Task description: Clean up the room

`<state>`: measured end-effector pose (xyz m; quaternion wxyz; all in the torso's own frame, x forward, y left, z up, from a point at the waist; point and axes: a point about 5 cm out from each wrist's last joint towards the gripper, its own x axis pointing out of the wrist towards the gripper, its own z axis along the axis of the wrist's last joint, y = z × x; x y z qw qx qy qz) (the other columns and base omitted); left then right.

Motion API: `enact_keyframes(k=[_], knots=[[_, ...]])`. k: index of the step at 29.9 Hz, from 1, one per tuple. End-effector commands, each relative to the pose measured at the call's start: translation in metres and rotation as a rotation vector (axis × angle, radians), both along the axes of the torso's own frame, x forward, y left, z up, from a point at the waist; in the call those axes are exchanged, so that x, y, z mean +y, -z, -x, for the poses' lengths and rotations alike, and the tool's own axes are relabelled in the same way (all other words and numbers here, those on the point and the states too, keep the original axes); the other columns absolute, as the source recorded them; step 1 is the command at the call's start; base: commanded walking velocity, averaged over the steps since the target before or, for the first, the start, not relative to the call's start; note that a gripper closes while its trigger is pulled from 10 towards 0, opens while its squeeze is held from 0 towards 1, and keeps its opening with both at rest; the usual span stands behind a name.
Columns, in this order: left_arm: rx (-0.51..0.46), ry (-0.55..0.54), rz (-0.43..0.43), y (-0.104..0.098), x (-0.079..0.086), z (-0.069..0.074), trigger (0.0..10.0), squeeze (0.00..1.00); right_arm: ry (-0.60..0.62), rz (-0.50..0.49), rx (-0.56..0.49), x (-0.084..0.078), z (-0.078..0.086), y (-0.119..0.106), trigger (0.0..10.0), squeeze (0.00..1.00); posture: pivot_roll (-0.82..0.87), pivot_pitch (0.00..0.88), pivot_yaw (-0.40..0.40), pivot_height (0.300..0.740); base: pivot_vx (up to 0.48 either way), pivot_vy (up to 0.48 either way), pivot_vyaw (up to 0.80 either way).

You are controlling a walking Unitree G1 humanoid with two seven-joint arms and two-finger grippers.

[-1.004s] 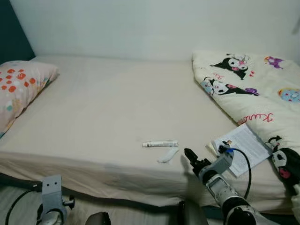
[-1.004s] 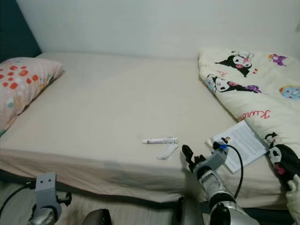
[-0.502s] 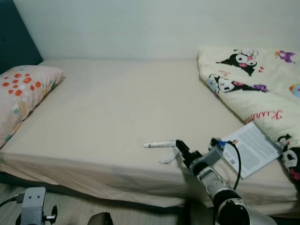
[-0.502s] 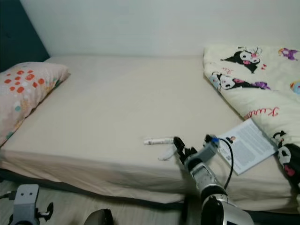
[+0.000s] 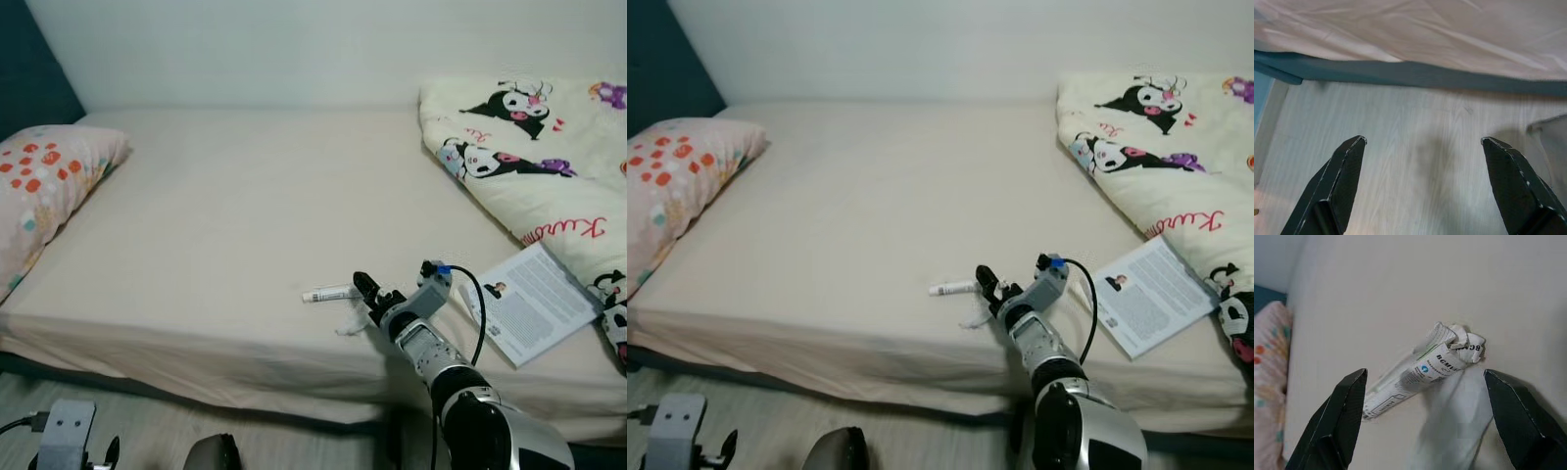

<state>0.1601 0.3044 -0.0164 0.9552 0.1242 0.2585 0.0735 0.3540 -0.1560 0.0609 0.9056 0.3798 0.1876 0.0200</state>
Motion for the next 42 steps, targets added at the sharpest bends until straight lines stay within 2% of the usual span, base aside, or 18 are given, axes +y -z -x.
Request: enact_keyframes(k=[1,9,11,12,15,17,24,35,39,40,41,42], knots=[[0.015,0.012,-0.018,-0.003,0.006,0.003,10.0,0.0,-0.024,0.019,0.043,0.008,0.001,0.003,10.0,0.0,0.15,0.18,0.088,0.471,0.0,0.0,0.0],[0.013,0.026,-0.007,-0.007,0.003,0.003,10.0,0.0,0.035,-0.003,0.0,-0.005,-0.007,-0.009,10.0,0.0,0.13,0.198,0.087,0.471,0.0,0.0,0.0],[0.018,0.031,-0.003,-0.006,0.001,0.004,10.0,0.0,0.028,0.021,0.028,-0.005,-0.005,-0.006,10.0,0.0,0.13,0.201,0.088,0.471,0.0,0.0,0.0],[0.022,0.045,0.002,-0.007,-0.002,0.004,10.0,0.0,0.014,0.068,0.102,-0.004,0.002,0.005,10.0,0.0,0.13,0.208,0.088,0.471,0.0,0.0,0.0],[0.022,0.053,0.003,-0.007,-0.003,0.004,10.0,0.0,0.009,0.085,0.137,-0.002,0.005,0.01,10.0,0.0,0.13,0.208,0.088,0.471,0.0,0.0,0.0],[0.021,0.059,0.003,-0.009,-0.003,0.005,10.0,0.0,-0.004,0.077,0.161,0.002,0.007,0.013,10.0,0.0,0.14,0.219,0.09,0.471,0.0,0.0,0.0],[0.025,0.062,0.002,-0.013,-0.003,0.008,10.0,0.0,-0.039,0.034,0.132,0.019,0.001,0.005,10.0,0.0,0.15,0.229,0.094,0.471,0.0,0.0,0.0],[0.038,0.083,0.002,-0.016,-0.006,0.011,10.0,0.0,-0.026,0.012,0.093,0.028,-0.011,-0.013,10.0,0.0,0.16,0.243,0.096,0.471,0.0,0.0,0.0],[0.04,0.088,0.001,-0.017,-0.008,0.012,10.0,0.0,-0.087,0.091,0.118,0.035,-0.011,-0.013,10.0,0.0,0.17,0.245,0.096,0.471,0.0,0.0,0.0],[0.04,0.09,-0.001,-0.018,-0.007,0.012,10.0,0.0,-0.101,0.147,0.126,0.037,-0.011,-0.012,10.0,0.0,0.17,0.248,0.096,0.471,0.0,0.0,0.0],[0.04,0.09,-0.001,-0.018,-0.007,0.012,10.0,0.0,-0.101,0.147,0.126,0.037,-0.011,-0.012,10.0,0.0,0.17,0.248,0.096,0.471,0.0,0.0,0.0],[0.041,0.09,-0.004,-0.019,-0.006,0.012,10.0,0.0,-0.112,0.193,0.125,0.038,-0.012,-0.013,8.4,0.0,0.17,0.251,0.096,0.471,0.0,0.0,0.0]])
